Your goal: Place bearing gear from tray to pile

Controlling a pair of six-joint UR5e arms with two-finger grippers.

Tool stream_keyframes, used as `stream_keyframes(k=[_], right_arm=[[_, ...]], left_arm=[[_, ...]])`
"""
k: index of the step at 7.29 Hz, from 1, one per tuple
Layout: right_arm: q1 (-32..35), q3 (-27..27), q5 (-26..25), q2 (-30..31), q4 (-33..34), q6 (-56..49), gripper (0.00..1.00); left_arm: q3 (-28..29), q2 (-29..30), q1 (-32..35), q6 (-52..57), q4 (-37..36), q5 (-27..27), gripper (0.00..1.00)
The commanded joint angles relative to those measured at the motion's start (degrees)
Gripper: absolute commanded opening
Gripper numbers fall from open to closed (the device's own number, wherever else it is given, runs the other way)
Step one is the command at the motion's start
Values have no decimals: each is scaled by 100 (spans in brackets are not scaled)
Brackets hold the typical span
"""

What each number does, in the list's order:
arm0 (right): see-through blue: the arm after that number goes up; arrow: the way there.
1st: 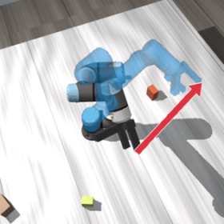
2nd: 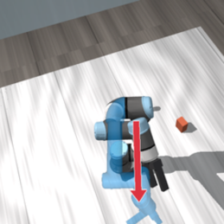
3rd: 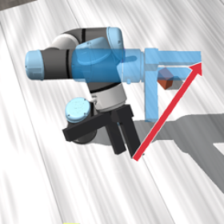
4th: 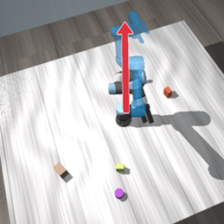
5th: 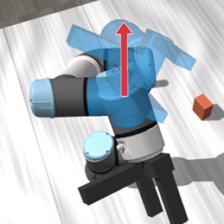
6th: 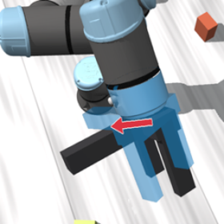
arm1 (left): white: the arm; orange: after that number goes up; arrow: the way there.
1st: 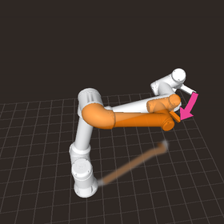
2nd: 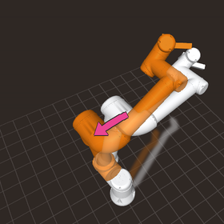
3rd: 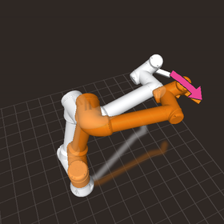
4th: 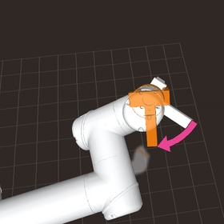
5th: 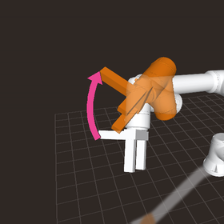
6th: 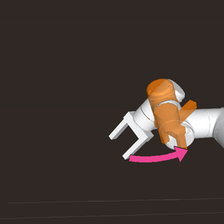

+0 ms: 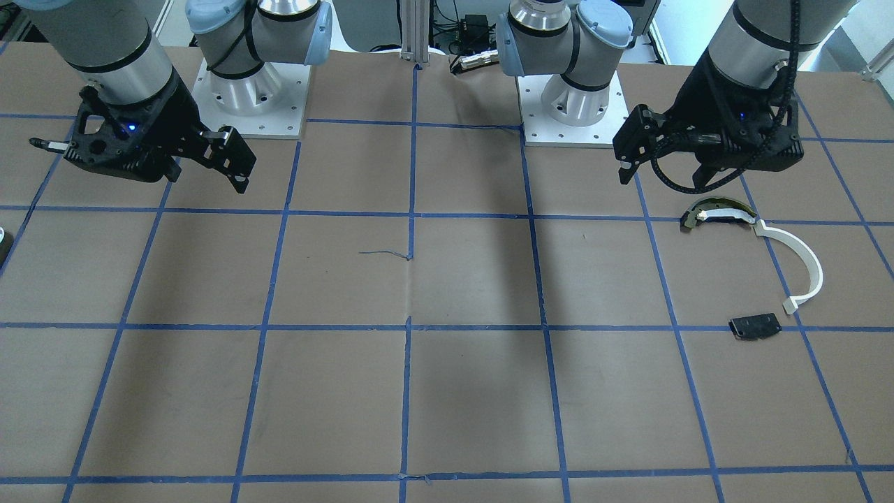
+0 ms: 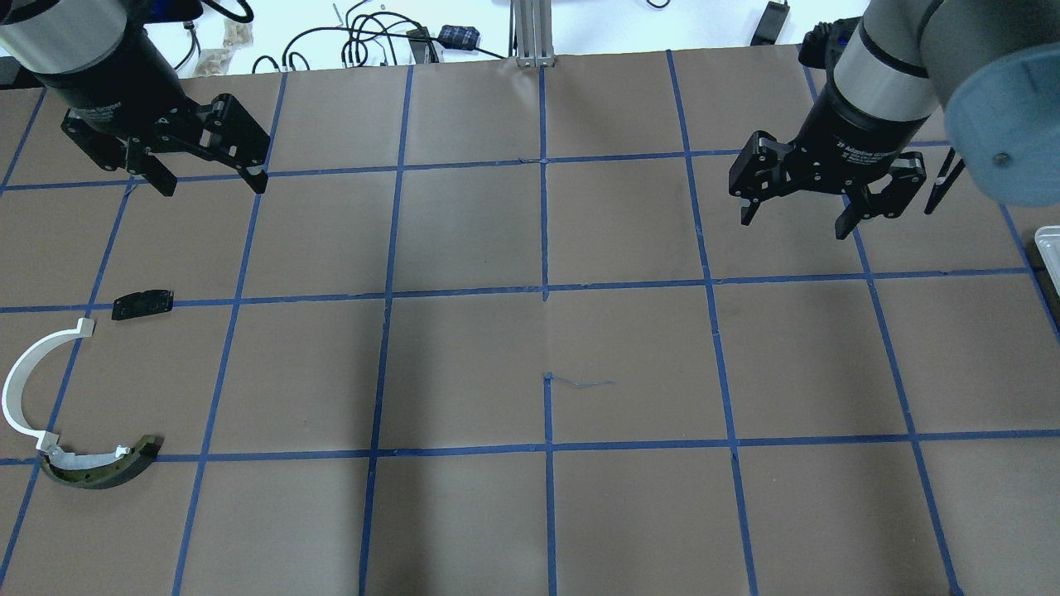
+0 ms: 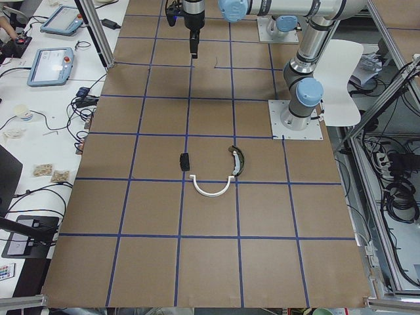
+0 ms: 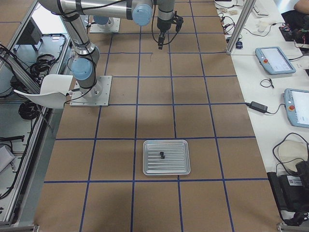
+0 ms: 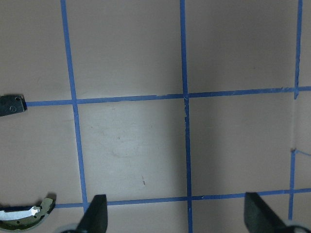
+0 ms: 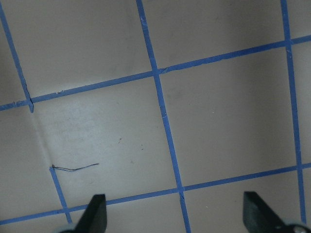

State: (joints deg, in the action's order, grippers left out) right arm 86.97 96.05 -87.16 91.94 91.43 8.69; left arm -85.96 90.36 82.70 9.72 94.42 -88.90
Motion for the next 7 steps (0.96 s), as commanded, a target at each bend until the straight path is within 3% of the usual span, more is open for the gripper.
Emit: stream_keyframes(k=[1, 5, 7], right_arm=[[-4, 2, 7, -27, 7, -8, 100], [-100, -33, -37, -27, 68, -86, 100], [-424, -16, -20, -45, 112, -1040, 100]], left_arm=[[0, -1, 1, -5, -3, -4, 100], [0, -1, -8, 4, -11, -4, 100], [-8, -10, -17, 4, -3, -4, 100]])
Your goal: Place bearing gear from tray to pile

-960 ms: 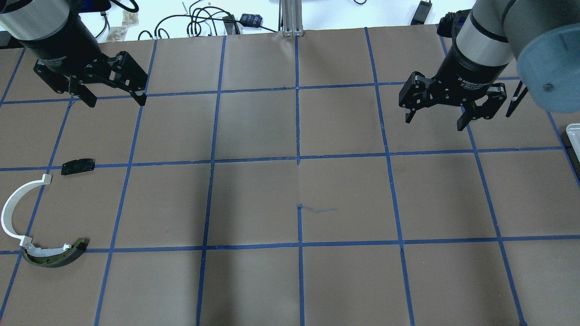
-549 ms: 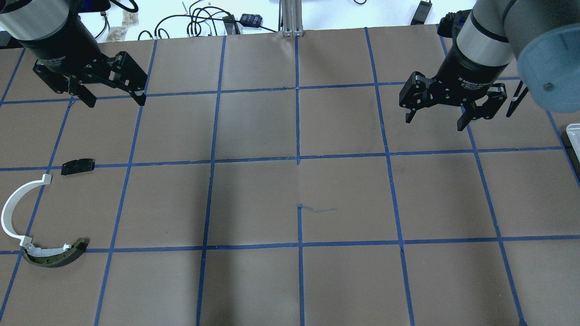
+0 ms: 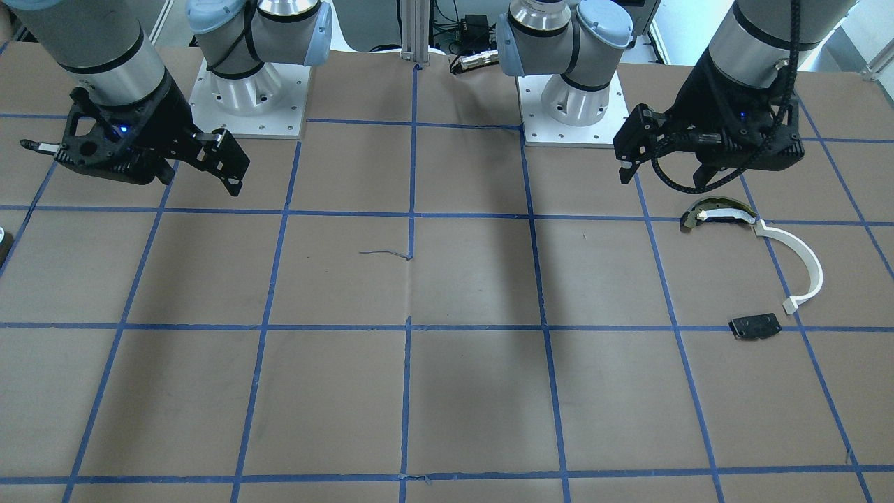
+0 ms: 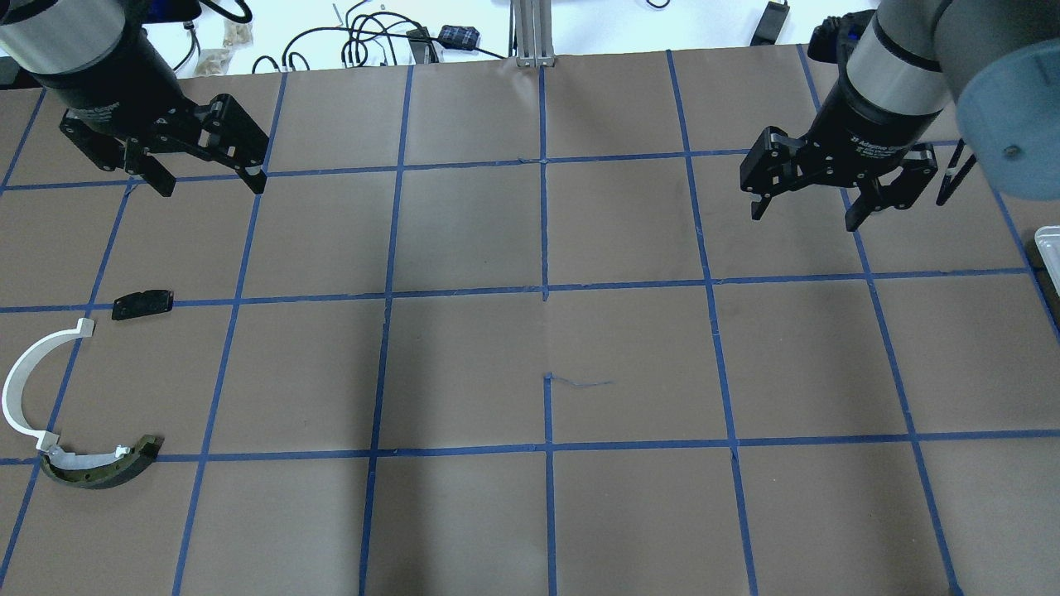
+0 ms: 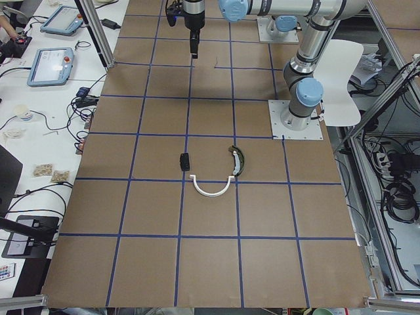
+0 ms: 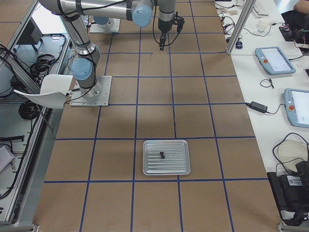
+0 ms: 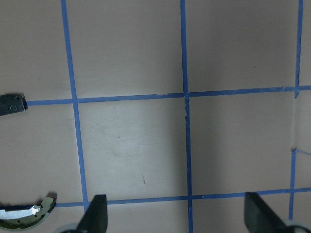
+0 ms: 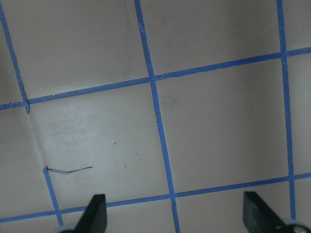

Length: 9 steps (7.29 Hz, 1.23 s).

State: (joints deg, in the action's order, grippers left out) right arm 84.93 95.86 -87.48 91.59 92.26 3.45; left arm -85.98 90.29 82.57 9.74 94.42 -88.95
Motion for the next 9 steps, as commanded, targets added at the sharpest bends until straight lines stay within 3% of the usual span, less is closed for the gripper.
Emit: stream_keyframes(k=[1, 4, 5, 9], right_arm=[[-796, 12, 29, -10, -40, -1382, 100], [-2221, 21, -24, -62, -6, -4308, 100], [-2670, 21, -6, -280, 46, -5814, 100], [-4288, 21, -129, -1361, 1546, -10868, 100]], left_arm=[[3, 6, -4, -8, -20, 0, 100], [3, 6, -4, -8, -11, 0, 100], [3, 6, -13, 1, -11, 0, 100], [-6, 6, -4, -8, -11, 9, 100]])
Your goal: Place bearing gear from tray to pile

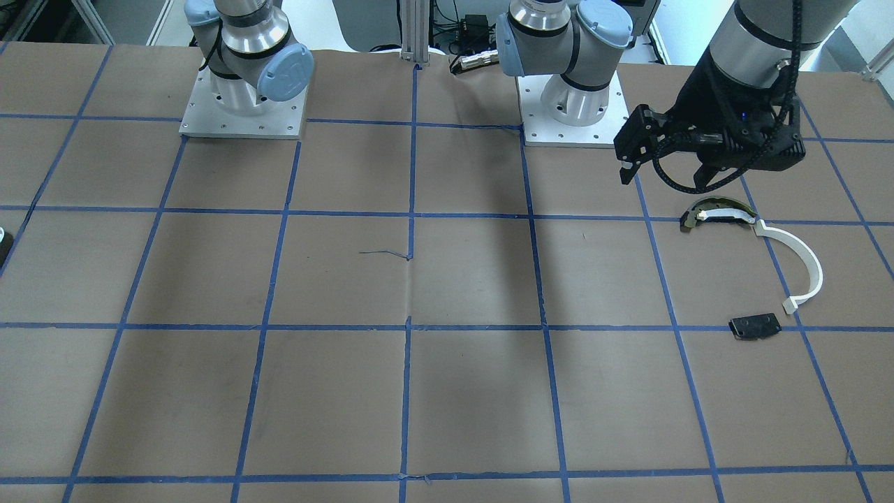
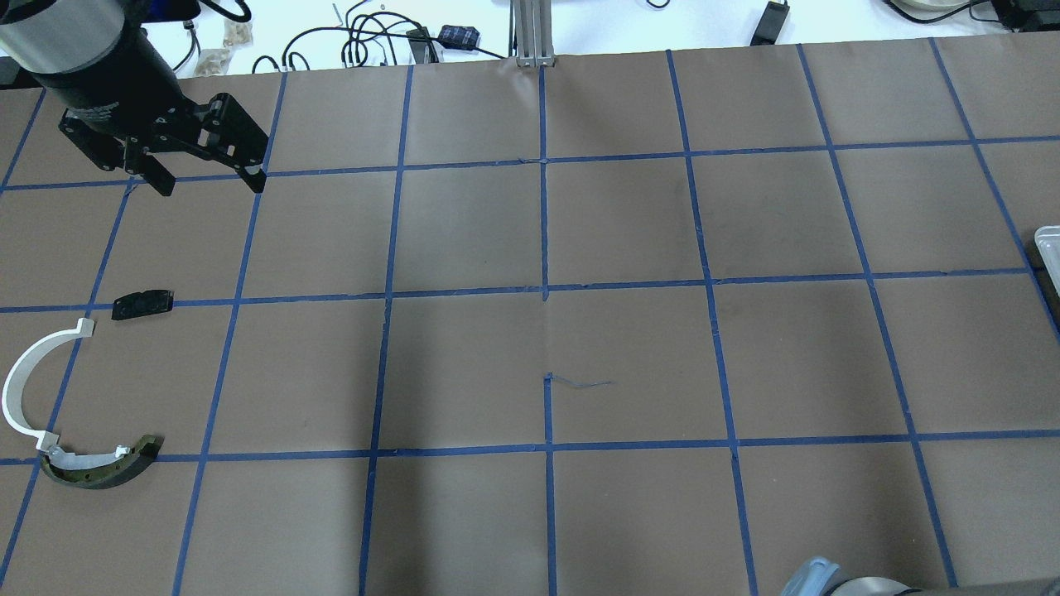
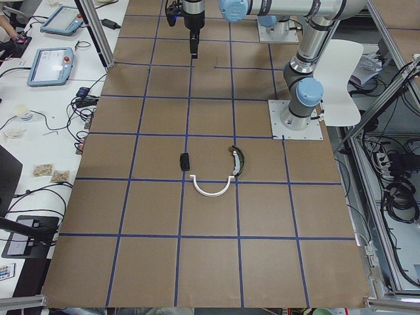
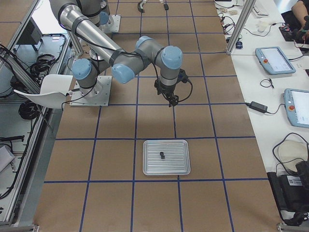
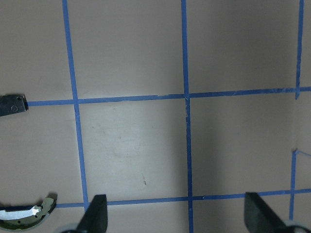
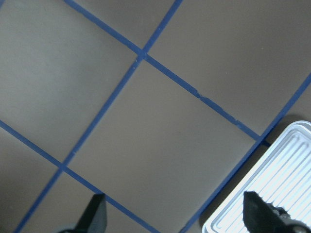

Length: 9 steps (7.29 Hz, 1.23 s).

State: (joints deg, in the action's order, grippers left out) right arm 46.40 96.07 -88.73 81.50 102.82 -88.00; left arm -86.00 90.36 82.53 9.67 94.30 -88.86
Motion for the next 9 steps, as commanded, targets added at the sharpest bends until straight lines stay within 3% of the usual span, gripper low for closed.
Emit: stream_keyframes(k=[1, 3, 5, 8, 9], right_arm=[[-674, 0, -12, -720, 911, -2756, 100], [-1053, 0, 67, -1536, 1920, -4785, 100], [-1054, 148, 58, -1891, 2522, -6354, 96], [-1054, 807, 76, -1927, 3698, -7107, 95], [-1054, 800, 41, -1927, 3771, -7090, 93]], left_arm=[[-4, -1, 0, 0, 1, 9, 100], [-4, 8, -8, 0, -78, 26, 100], [-4, 0, 18, 0, 0, -9, 100], [-4, 8, 9, 0, 1, -9, 100], [-4, 0, 18, 0, 9, -9, 100]])
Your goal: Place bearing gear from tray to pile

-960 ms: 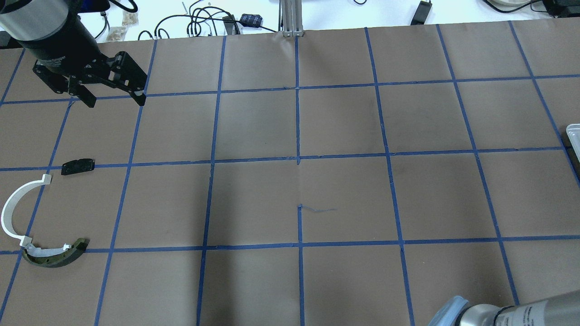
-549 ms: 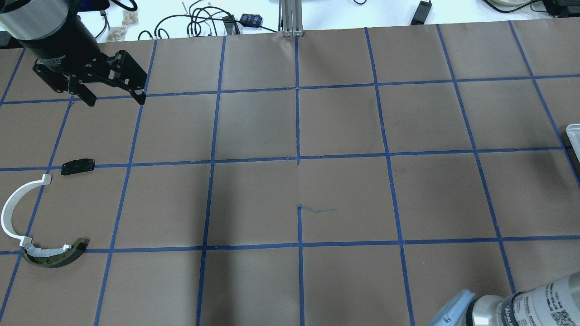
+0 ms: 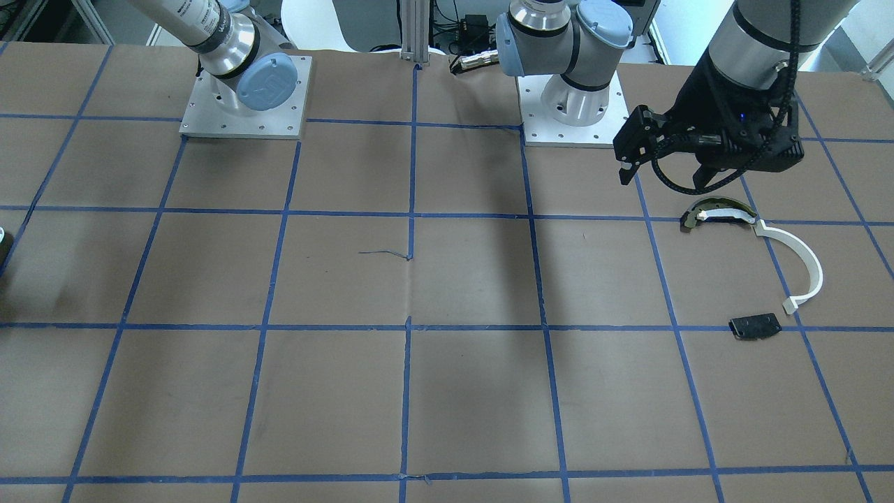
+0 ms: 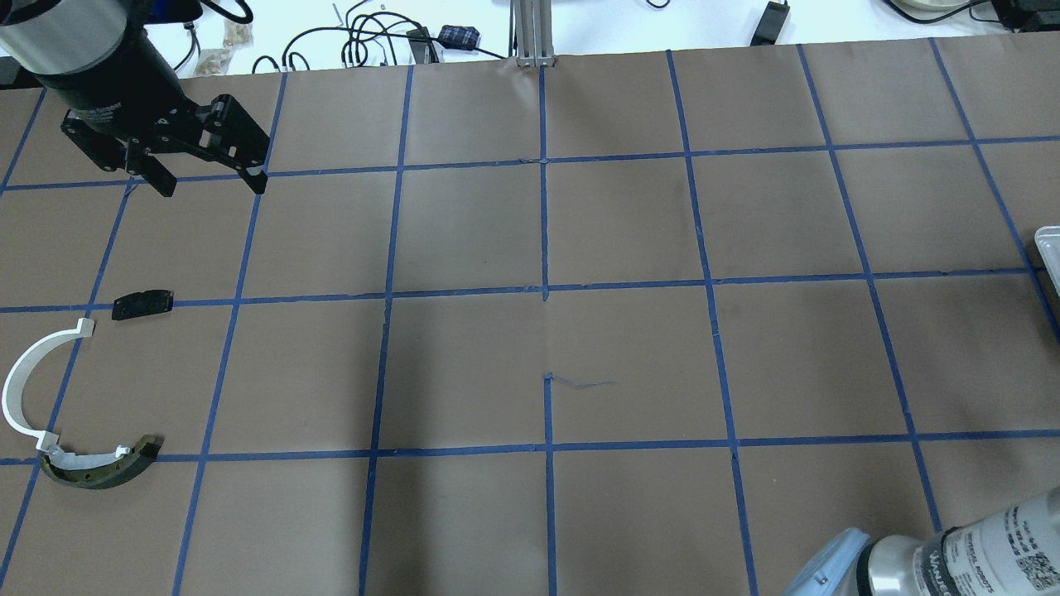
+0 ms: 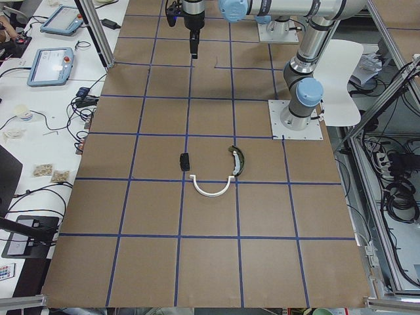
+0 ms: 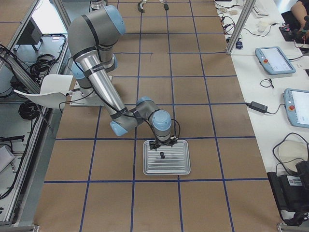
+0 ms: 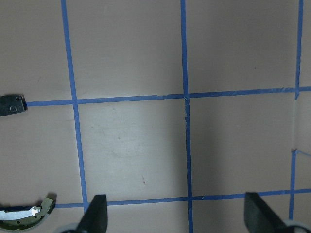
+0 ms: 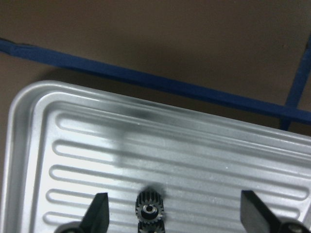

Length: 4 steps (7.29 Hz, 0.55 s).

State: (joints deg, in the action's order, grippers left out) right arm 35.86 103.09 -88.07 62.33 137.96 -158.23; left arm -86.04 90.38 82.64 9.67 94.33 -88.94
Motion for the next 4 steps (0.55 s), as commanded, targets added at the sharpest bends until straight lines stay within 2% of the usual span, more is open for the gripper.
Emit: stream_keyframes(k=[1, 4], right_arm=[[-17, 97, -61, -28, 258, -42, 92], [-35, 70, -114, -204, 293, -15, 92]], left_arm=[[0, 6, 6, 0, 7, 0, 100], [0, -3, 6, 0, 7, 0, 100]])
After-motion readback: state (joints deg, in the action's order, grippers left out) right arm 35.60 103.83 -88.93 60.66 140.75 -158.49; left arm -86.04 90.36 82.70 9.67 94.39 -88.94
